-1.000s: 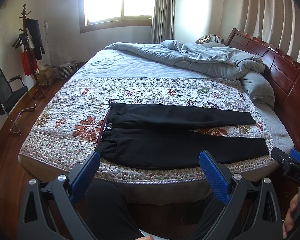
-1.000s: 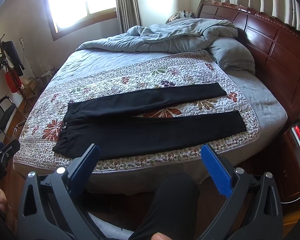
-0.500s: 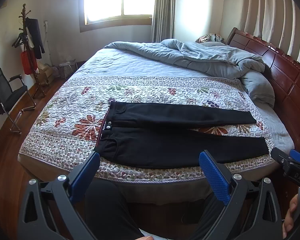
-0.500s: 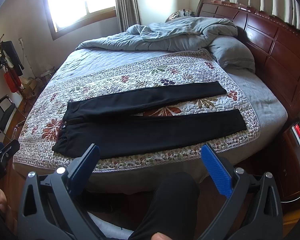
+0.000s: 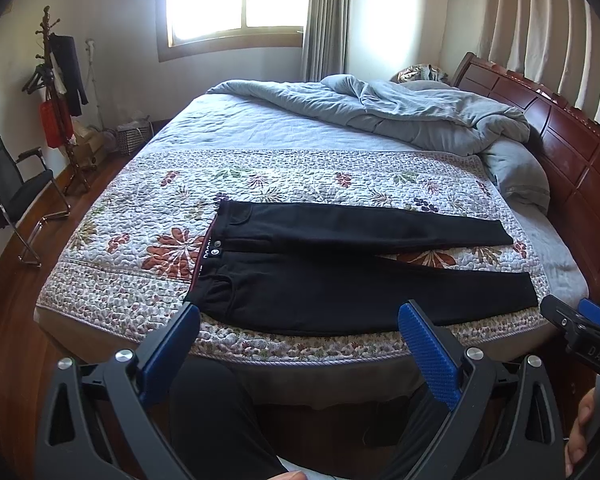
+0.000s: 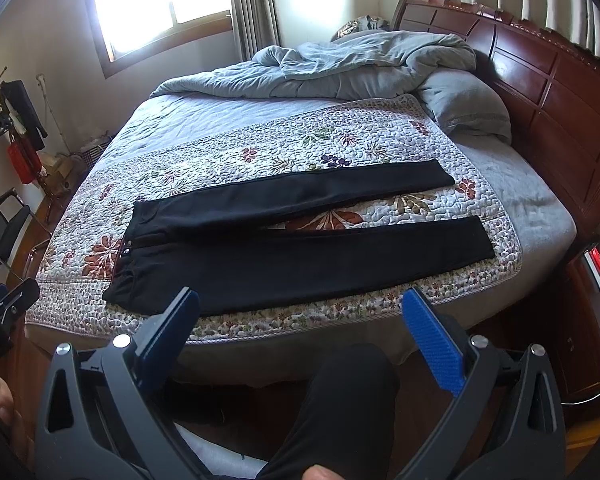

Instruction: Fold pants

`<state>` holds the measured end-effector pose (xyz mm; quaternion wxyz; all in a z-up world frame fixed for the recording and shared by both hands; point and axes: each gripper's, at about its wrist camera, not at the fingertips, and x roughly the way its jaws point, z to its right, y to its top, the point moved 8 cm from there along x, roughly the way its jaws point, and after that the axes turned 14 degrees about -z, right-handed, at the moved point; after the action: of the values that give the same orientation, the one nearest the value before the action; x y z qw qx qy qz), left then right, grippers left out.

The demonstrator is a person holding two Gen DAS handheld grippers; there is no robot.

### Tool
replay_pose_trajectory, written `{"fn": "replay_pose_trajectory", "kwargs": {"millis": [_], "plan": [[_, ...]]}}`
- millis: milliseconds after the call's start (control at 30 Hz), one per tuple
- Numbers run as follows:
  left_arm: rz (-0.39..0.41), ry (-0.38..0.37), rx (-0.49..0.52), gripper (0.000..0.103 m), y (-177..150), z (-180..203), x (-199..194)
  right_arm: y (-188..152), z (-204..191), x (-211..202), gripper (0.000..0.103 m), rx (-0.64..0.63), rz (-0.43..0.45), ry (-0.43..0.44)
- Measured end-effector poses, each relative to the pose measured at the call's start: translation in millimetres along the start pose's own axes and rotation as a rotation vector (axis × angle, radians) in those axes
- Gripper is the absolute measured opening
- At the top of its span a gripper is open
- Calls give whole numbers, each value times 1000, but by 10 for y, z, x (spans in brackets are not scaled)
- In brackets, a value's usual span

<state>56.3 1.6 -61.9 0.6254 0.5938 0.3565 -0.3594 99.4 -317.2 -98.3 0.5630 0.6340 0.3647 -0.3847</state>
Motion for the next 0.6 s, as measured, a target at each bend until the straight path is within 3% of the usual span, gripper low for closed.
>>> {"fn": "replay_pose_trajectory", "kwargs": {"millis": [100, 233, 267, 367, 400, 467, 500, 600], "plan": [[-4, -16, 10, 99, 7, 17, 49, 10, 8, 33, 101, -1, -4, -2], [-21, 17, 89, 99, 7, 78, 233, 70, -43, 106, 101, -55, 20, -33], [-26, 11, 108, 99, 7, 87, 290, 105, -86, 92, 101, -94, 52, -45], [2, 3, 153, 99, 43, 35, 441, 224, -157, 5, 101, -213, 258, -94], [19, -10, 166, 99, 69, -24, 516, 240, -163, 145, 101, -256, 241, -104], [35, -120, 189, 99, 91, -65, 627, 245, -108, 552, 100, -268, 91, -82], [14, -156, 181, 99, 102, -138, 718, 248, -69, 655, 100, -251, 63, -54], [-76, -88, 180, 99, 199, -465, 1087, 326, -7, 717, 100, -251, 110, -35]]}}
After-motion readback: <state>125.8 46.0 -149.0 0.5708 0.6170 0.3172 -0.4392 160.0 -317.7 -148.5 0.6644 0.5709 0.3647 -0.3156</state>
